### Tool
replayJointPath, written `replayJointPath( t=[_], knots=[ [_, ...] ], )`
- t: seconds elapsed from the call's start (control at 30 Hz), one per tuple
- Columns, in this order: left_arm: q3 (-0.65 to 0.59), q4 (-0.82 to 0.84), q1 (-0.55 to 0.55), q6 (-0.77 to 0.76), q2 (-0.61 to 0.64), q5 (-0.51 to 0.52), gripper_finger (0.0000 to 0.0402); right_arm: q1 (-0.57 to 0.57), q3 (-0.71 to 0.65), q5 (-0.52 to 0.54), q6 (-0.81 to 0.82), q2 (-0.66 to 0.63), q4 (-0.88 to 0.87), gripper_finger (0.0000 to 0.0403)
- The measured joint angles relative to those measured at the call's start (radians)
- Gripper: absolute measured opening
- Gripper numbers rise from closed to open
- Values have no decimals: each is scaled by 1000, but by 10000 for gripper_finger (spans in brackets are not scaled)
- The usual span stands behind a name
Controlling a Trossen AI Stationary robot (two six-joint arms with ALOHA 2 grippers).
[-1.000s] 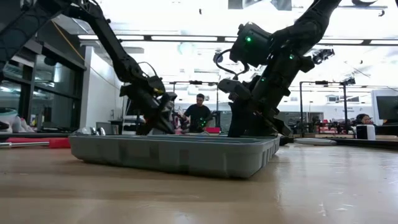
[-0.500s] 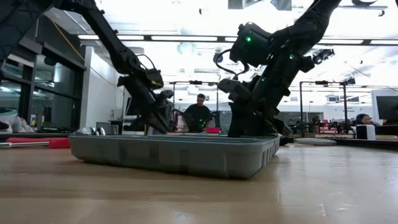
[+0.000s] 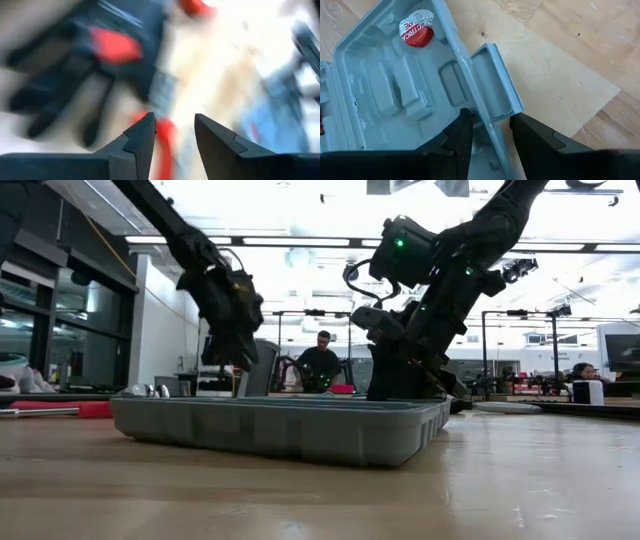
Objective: Prefit tool cases
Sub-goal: Remove the set of screwdriver bits from the gray tool box
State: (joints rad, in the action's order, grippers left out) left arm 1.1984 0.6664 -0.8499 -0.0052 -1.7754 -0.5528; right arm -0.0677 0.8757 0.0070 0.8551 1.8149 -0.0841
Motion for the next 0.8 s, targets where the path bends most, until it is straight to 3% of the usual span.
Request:
replayJointPath(
  t=[0.13, 0.3, 0.57, 0.8],
  knots=[
    [-10, 117, 100, 119, 72, 5, 107, 0, 0, -8, 0, -2, 6, 133],
    [-87, 117, 245, 136, 159, 5, 82, -1, -6, -19, -30, -42, 65, 133],
    [-229, 3, 403, 45, 247, 5, 69, -7, -2, -14, -43, -192, 101, 133],
    [-329, -59, 476, -72, 266, 13, 69, 2, -2, -26, -52, -237, -54, 133]
  ],
)
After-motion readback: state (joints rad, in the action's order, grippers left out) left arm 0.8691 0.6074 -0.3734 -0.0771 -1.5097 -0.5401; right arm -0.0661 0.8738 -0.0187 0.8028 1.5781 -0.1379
